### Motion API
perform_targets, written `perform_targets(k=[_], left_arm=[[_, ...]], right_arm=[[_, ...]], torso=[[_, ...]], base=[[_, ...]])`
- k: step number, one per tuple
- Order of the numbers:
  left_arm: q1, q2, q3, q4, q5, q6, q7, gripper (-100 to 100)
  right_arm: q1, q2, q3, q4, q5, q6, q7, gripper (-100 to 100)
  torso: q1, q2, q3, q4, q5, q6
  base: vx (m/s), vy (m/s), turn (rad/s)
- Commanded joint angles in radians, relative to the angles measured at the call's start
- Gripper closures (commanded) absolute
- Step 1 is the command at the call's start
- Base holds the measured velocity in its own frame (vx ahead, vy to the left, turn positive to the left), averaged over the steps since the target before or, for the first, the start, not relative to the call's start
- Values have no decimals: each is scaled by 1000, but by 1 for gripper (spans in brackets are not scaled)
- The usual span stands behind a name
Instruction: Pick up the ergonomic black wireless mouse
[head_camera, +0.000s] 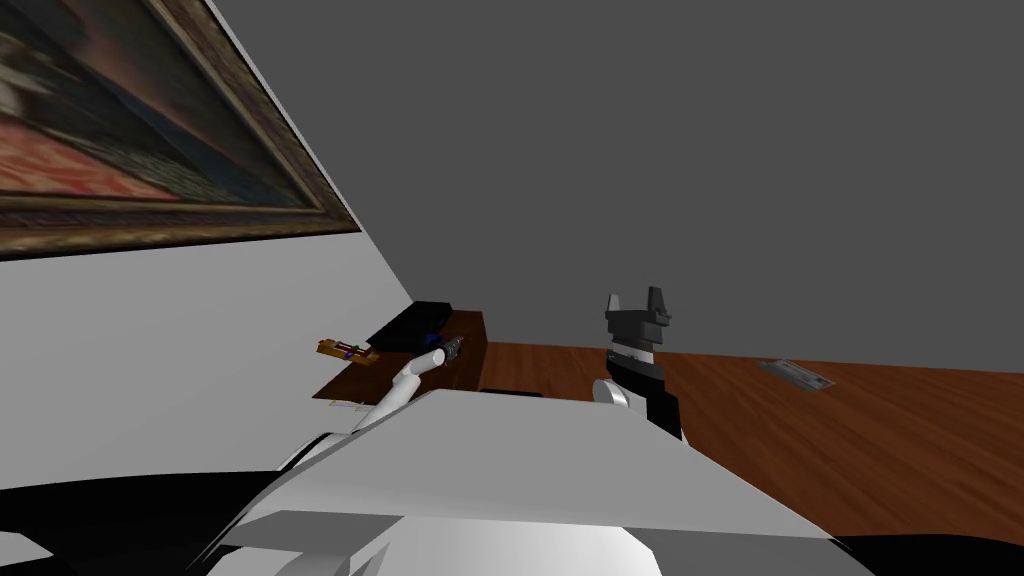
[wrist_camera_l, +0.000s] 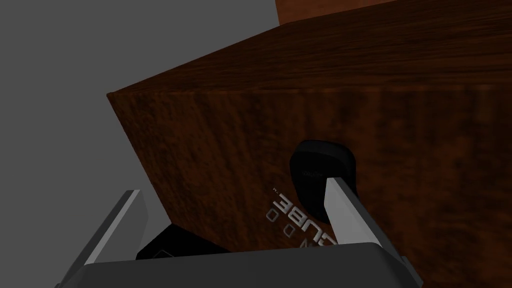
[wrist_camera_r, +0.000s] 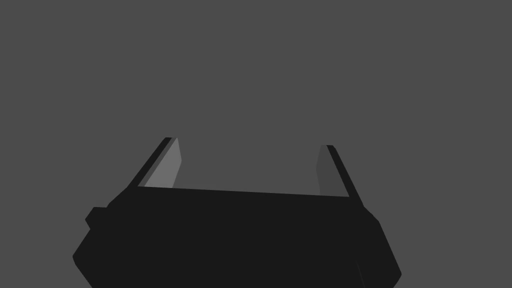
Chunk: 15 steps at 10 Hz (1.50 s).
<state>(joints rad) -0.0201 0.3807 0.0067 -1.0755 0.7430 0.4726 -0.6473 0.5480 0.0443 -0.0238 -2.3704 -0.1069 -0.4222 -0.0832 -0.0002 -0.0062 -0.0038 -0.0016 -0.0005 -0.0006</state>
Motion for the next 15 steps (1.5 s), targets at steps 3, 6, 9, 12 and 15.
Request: perform_targets(k=[3,6,9,12,15], left_arm=[[-34,21,-9,95,43,93,-40,-100],[-45,32,-13,159,62,132,-57,-100],[-65,56,-20,239,94,204,-84,-100],[-79,79,-26,315,120,266,-104,-100],[-89,99,-32,376,139,315,-119,-100]], right_arm=[[0,0,0,0,0,0,0,0],[0,0,0,0,0,0,0,0],[0,0,0,0,0,0,0,0],[0,0,0,0,0,0,0,0],[0,0,0,0,0,0,0,0]], torso=[[1,1,0,0,0,0],[1,3,2,1,0,0],[2,-2,-1,0,1,0],[2,1,0,0,0,0],[5,-5,-3,-1,1,0]], base=[[103,-9,32],[73,1,18],[139,16,41],[104,8,45],[166,40,41]])
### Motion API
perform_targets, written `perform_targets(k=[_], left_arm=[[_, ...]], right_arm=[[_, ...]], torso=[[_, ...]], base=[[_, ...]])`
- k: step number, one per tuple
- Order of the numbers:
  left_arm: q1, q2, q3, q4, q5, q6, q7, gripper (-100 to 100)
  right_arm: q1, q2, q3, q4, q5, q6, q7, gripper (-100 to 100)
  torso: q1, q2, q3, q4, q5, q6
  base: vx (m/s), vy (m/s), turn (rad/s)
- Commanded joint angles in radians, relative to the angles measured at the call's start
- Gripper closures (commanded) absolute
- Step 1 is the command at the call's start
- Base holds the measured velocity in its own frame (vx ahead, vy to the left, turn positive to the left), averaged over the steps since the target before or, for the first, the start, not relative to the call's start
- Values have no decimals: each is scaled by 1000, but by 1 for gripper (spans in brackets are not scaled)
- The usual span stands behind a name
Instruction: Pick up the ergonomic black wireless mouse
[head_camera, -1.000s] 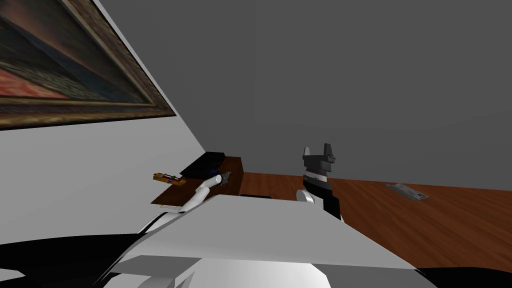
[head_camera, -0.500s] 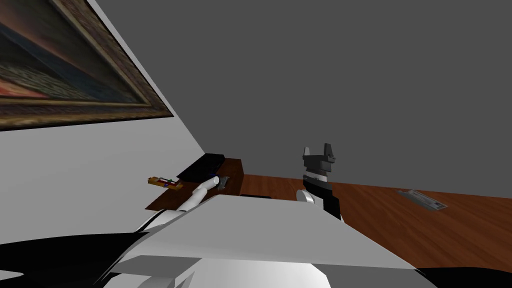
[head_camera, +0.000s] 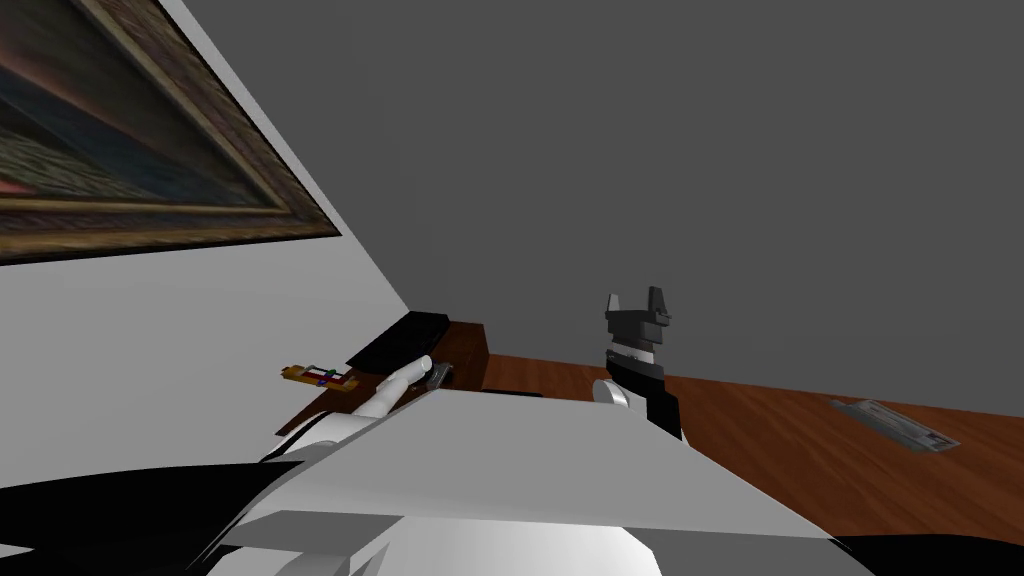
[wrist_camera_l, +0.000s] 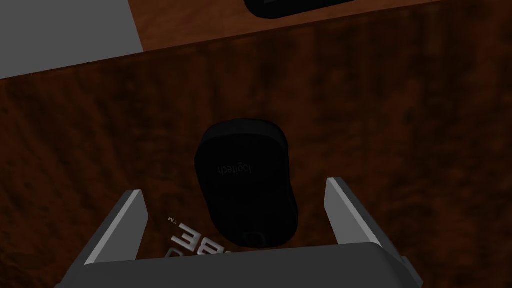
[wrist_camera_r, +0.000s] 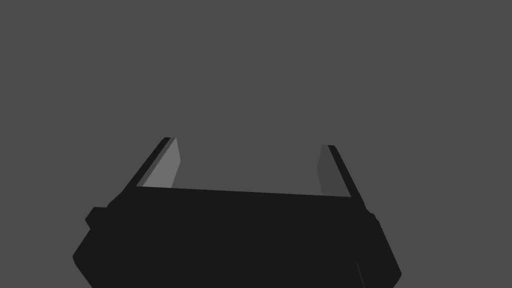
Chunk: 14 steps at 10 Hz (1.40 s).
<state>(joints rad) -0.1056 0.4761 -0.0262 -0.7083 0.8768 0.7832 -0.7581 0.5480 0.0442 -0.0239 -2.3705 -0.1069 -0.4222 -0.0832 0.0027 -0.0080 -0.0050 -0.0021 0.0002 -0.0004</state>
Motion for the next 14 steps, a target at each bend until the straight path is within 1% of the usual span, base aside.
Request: perform_targets(k=[1,3,4,5,6,7,8,9,11,12,13,14], left_arm=[[-5,11,-3,31,11,23,-13,-100],[-4,16,-9,63,18,47,-19,-100],[-19,9,-6,81,22,30,-31,-100],[-18,10,-7,82,22,34,-31,0],[6,3,-13,74,29,17,-71,-100],[13,0,-16,71,32,11,-85,-100],[29,-5,-20,66,37,0,-112,-100],[29,-5,-20,66,37,0,-112,-100],[45,-10,-24,61,42,-12,-139,-100],[61,-14,-29,55,47,-23,-166,-100],[43,-13,-25,75,48,-19,-156,-100],[44,-14,-25,78,49,-23,-164,100]], right_arm=[[0,0,0,0,0,0,0,0],[0,0,0,0,0,0,0,0],[0,0,0,0,0,0,0,0],[0,0,0,0,0,0,0,0],[0,0,0,0,0,0,0,0],[0,0,0,0,0,0,0,0],[0,0,0,0,0,0,0,0],[0,0,0,0,0,0,0,0],[0,0,0,0,0,0,0,0],[0,0,0,0,0,0,0,0],[0,0,0,0,0,0,0,0],[0,0,0,0,0,0,0,0]], torso=[[0,0,0,0,0,0],[0,2,2,1,0,0],[3,1,0,0,1,0],[4,2,1,1,1,0],[4,4,2,1,2,1],[4,0,0,0,2,0],[4,-4,-2,-1,3,1],[4,-6,-4,-1,3,1],[6,-2,-1,-1,3,1],[5,0,0,0,3,1],[4,-1,-1,0,3,1],[5,1,0,0,3,2]], base=[[82,5,19],[105,20,25],[46,6,2],[6,0,5],[85,-20,249],[151,-24,205],[163,-43,162],[107,-33,76],[44,-27,101],[60,-59,197],[30,-33,53],[5,-6,-10]])
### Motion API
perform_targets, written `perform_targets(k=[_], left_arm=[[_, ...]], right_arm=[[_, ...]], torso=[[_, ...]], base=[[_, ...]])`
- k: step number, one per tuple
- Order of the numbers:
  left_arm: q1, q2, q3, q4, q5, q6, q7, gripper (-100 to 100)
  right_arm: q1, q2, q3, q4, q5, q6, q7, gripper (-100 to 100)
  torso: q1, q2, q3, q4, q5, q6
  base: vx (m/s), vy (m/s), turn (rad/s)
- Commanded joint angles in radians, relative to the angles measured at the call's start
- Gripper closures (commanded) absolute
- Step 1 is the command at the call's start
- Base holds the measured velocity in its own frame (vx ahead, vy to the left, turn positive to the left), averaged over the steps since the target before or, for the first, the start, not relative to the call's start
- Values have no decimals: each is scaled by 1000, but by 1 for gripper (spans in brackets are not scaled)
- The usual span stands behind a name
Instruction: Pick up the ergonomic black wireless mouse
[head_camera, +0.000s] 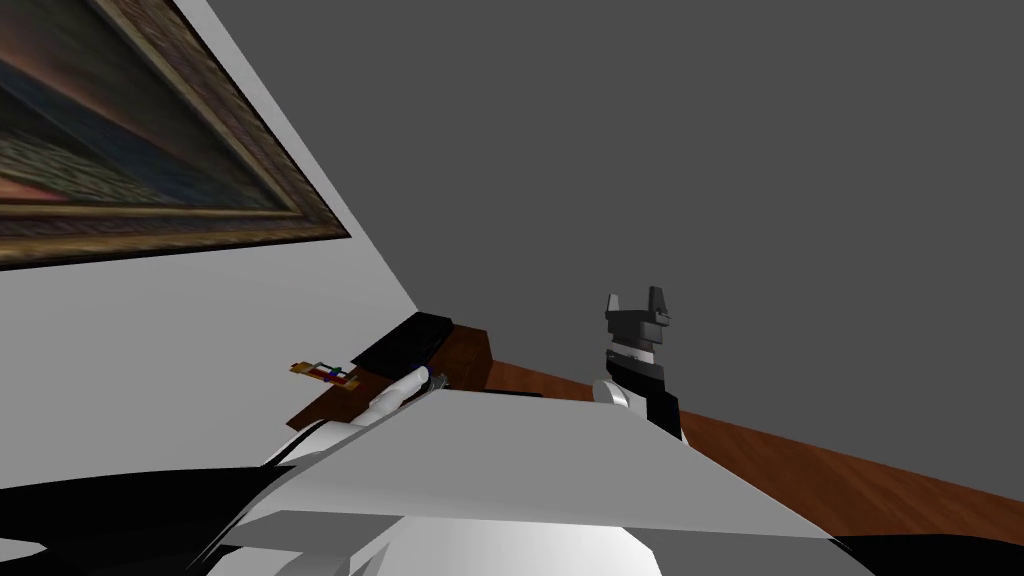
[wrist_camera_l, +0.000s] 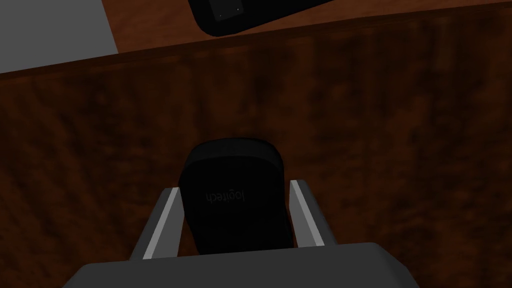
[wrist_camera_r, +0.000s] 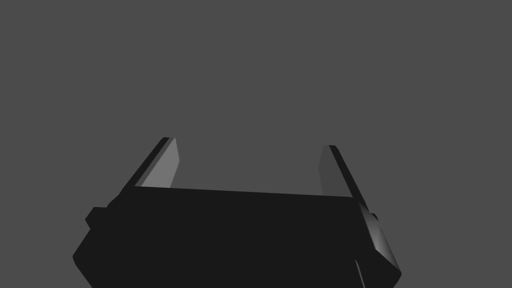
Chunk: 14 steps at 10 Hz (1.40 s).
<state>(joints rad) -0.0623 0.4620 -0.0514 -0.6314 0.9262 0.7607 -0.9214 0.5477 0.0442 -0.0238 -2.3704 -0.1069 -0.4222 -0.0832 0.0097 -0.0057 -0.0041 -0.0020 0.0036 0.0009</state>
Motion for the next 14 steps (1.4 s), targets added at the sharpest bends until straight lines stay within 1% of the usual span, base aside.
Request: perform_targets(k=[1,4,5,6,7,8,12,13,14], left_arm=[[0,0,0,0,0,0,0,100],[0,0,0,0,1,0,0,100],[0,0,0,0,1,0,0,0],[-6,7,3,-14,-10,16,38,100],[-14,9,5,-11,-13,22,51,100],[-30,14,10,-6,-18,33,78,100],[-62,24,19,5,-28,56,132,100],[-64,21,18,20,-22,46,111,100],[-65,21,18,18,-23,47,116,0]], right_arm=[[0,0,0,0,0,0,0,0],[0,0,0,0,0,0,0,0],[0,0,0,0,0,0,0,0],[0,0,0,0,0,0,0,0],[0,0,0,0,0,0,0,0],[0,0,0,0,0,0,0,0],[0,0,0,0,0,0,0,0],[0,0,0,0,0,0,0,0],[0,0,0,0,0,0,0,0]], torso=[[0,0,0,0,0,0],[2,-1,-1,0,1,1],[3,-1,-1,-1,1,1],[3,-1,-1,-1,1,1],[5,0,0,0,2,3],[7,4,2,1,2,2],[4,4,2,0,1,1],[3,3,1,0,1,1],[3,1,0,-1,1,0]], base=[[1,-2,13],[0,0,0],[0,0,0],[-44,48,-209],[-96,72,-256],[-127,66,-209],[-94,19,-114],[-36,4,-25],[-7,1,4]])
